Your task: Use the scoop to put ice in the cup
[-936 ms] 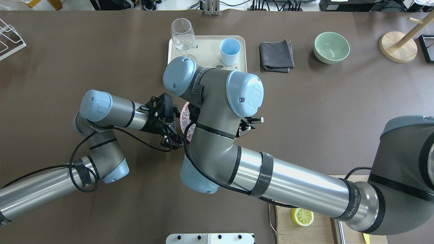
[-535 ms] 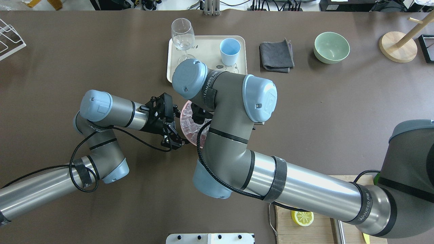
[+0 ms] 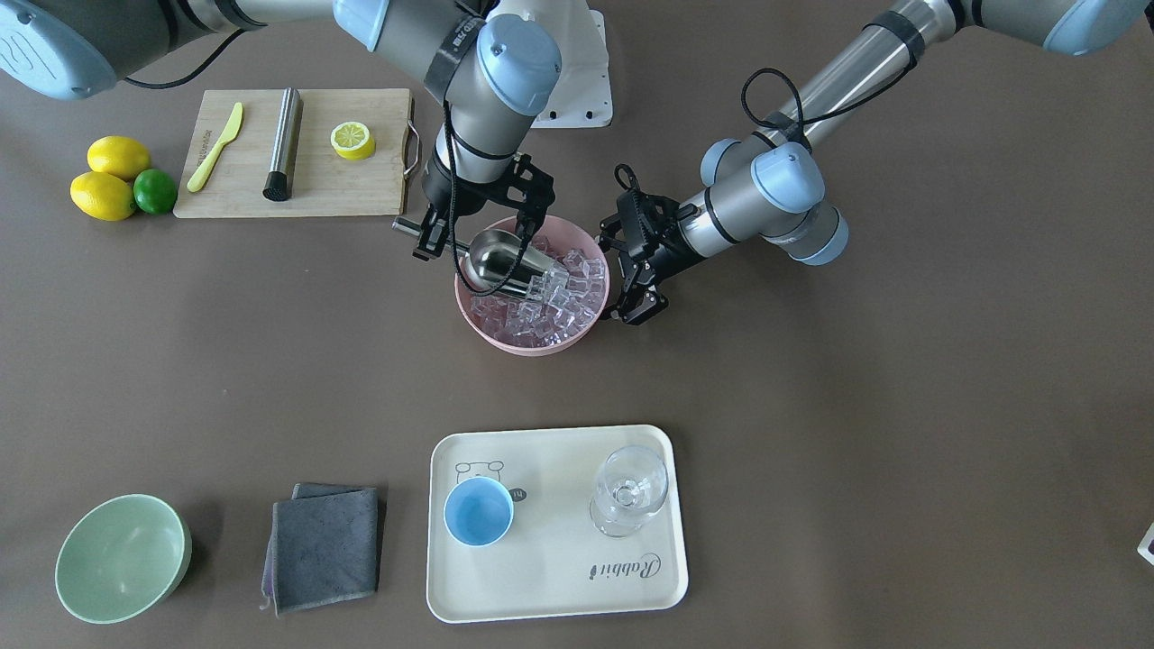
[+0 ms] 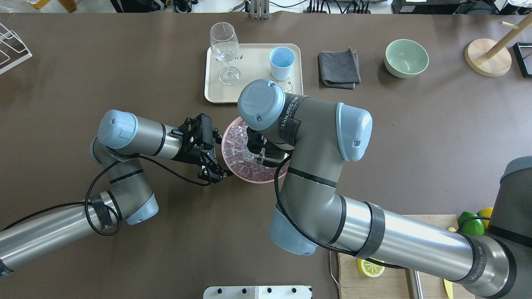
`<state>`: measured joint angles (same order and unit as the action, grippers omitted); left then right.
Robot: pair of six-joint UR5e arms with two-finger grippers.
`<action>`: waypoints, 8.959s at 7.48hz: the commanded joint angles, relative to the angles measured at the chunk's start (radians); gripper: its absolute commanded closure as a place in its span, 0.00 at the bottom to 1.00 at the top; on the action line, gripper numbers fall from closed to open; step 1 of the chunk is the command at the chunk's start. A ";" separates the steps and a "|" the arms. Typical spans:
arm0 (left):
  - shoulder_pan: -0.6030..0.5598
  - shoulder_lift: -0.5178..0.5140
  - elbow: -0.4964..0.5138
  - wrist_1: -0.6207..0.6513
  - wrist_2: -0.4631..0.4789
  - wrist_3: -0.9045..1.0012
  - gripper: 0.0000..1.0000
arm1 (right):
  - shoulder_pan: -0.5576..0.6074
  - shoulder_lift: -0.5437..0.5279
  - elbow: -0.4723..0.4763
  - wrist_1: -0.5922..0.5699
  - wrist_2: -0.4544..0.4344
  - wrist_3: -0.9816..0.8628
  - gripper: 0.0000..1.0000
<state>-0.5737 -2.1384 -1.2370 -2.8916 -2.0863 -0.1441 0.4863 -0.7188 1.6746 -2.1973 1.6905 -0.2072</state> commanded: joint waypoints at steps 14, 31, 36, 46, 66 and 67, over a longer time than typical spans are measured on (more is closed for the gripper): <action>-0.003 0.002 -0.012 0.005 -0.008 -0.002 0.02 | 0.026 -0.284 0.249 0.461 0.122 0.454 1.00; -0.200 0.222 -0.501 0.958 0.003 -0.002 0.02 | 0.394 0.192 -0.416 -0.126 0.509 0.197 1.00; -0.464 0.362 -0.490 1.043 -0.021 -0.002 0.02 | 0.391 0.317 -0.628 -0.127 0.492 0.140 1.00; -0.971 0.624 -0.338 1.184 -0.327 -0.005 0.02 | 0.518 0.070 -0.182 -0.211 0.466 0.194 1.00; -0.991 0.637 -0.308 1.170 -0.328 -0.009 0.02 | 0.445 -0.755 -0.012 0.656 0.664 0.847 0.01; -0.991 0.637 -0.309 1.170 -0.328 -0.009 0.01 | 0.445 -0.754 -0.009 0.656 0.664 0.847 0.00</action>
<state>-1.5645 -1.5017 -1.5451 -1.7203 -2.4144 -0.1534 0.9318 -1.4749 1.6594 -1.5425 2.3541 0.6403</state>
